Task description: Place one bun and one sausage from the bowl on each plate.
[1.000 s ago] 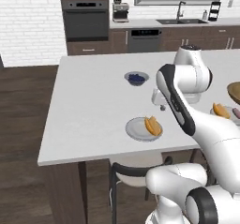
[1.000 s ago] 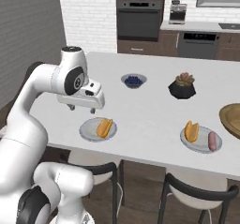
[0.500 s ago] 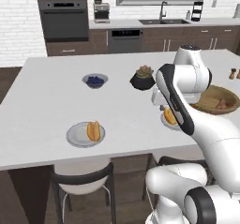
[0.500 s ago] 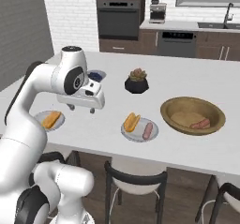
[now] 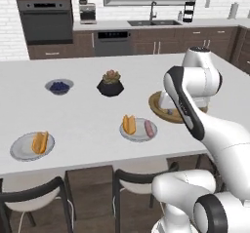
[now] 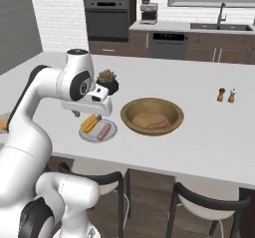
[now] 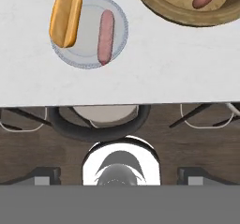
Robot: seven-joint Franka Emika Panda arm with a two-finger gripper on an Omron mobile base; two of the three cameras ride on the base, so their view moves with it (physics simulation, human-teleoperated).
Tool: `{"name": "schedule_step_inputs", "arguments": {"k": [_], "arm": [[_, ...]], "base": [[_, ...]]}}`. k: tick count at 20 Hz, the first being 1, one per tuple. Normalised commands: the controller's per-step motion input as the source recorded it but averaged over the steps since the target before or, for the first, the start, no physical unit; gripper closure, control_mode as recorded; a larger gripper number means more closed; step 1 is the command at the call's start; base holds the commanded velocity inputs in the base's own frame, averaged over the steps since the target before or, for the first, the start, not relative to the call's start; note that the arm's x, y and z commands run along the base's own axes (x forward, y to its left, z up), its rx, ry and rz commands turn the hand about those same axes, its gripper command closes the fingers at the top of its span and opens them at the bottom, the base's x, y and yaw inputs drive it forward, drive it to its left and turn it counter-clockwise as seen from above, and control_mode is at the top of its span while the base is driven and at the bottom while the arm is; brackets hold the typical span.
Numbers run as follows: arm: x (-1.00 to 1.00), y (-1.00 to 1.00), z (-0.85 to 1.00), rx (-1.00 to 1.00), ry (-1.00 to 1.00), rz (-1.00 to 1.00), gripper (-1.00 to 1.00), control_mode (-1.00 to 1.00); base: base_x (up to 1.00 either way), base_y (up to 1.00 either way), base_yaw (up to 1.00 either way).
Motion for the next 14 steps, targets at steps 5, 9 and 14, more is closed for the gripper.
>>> {"name": "schedule_step_inputs", "arguments": {"k": [5, 9, 14], "arm": [[0.00, 0.00, 0.00, 0.00, 0.00, 0.00, -1.00, 1.00], [0.00, 0.00, 0.00, 0.00, 0.00, 0.00, -1.00, 1.00], [0.00, 0.00, 0.00, 0.00, 0.00, 0.00, -1.00, 1.00]], "base": [[0.20, -0.46, 0.00], [0.33, -0.34, 0.00], [0.38, -0.26, 0.00]]}}
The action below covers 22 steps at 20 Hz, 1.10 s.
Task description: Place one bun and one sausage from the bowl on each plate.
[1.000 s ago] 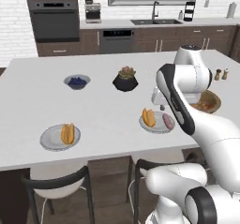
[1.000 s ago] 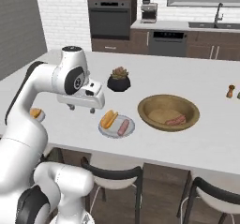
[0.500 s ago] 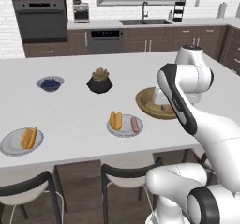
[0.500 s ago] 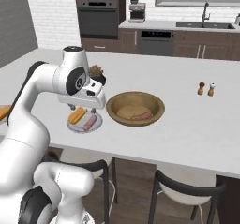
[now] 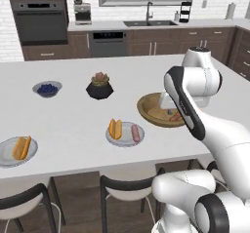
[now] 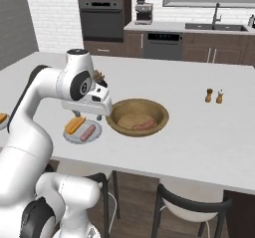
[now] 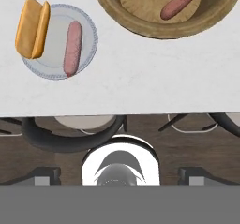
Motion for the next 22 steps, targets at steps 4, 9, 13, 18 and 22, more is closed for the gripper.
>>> {"name": "schedule_step_inputs", "arguments": {"k": [4, 9, 13, 18, 22], "arm": [[0.00, 0.00, 0.00, 0.00, 0.00, 0.00, -1.00, 1.00], [0.00, 0.00, 0.00, 0.00, 0.00, 0.00, -1.00, 1.00], [0.00, 0.00, 0.00, 0.00, 0.00, 0.00, -1.00, 1.00], [0.55, -0.45, 0.00, 0.06, 0.00, -0.11, -1.00, -1.00], [1.00, -0.59, -0.02, 0.04, 0.02, -0.23, -1.00, -1.00]], "base": [[0.33, -0.39, 0.00], [0.23, -0.38, 0.00], [0.22, -0.43, -0.02], [0.06, -0.09, -0.01], [0.00, 0.00, 0.00]]}}
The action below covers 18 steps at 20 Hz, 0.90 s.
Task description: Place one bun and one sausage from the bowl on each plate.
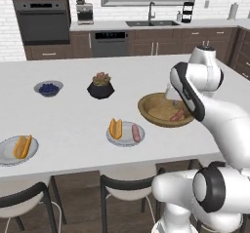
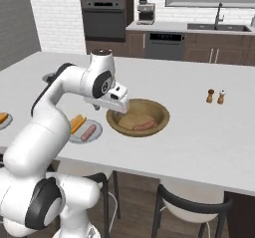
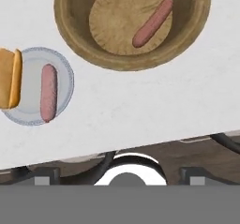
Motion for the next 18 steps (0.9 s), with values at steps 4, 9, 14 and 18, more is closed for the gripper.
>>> {"name": "schedule_step_inputs", "arguments": {"k": [4, 9, 14, 18], "arm": [[0.65, -0.36, -0.45, -0.01, 0.00, -0.19, -1.00, -1.00], [0.51, -0.30, -0.65, -0.03, 0.02, -0.19, -1.00, -1.00], [0.51, -0.42, -0.71, 0.00, 0.03, -0.14, -1.00, -1.00], [0.61, -0.29, -0.45, -0.01, 0.09, -0.12, -1.00, -1.00]], "base": [[0.00, 0.00, 0.00], [0.00, 0.00, 0.00], [0.00, 0.00, 0.00], [0.00, 0.00, 0.00]]}}
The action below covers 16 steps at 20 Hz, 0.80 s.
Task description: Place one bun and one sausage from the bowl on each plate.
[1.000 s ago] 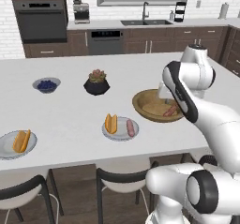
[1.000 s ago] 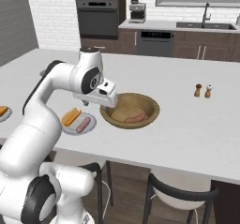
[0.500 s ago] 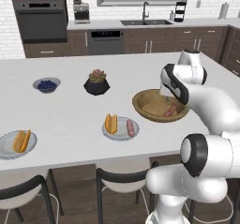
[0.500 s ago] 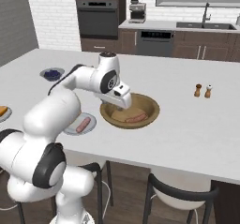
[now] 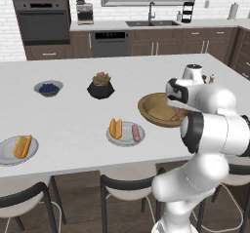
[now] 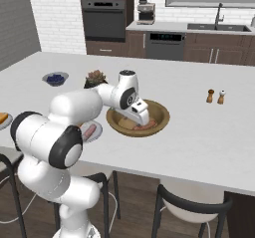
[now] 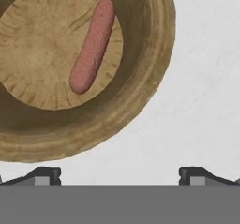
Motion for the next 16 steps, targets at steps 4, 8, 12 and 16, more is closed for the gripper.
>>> {"name": "schedule_step_inputs", "arguments": {"k": [4, 8, 12, 16], "arm": [[0.62, -0.27, -0.22, 0.00, 0.14, -0.08, -1.00, -1.00], [0.63, -0.21, -0.16, 0.00, 0.13, -0.03, -1.00, -1.00], [0.53, 0.00, -0.19, 0.00, 0.12, 0.00, -1.00, -1.00], [0.44, -0.04, -0.43, 0.00, 0.10, 0.00, -1.00, -1.00]], "base": [[0.00, 0.00, 0.00], [0.00, 0.00, 0.00], [0.00, 0.00, 0.00], [0.00, 0.00, 0.00]]}}
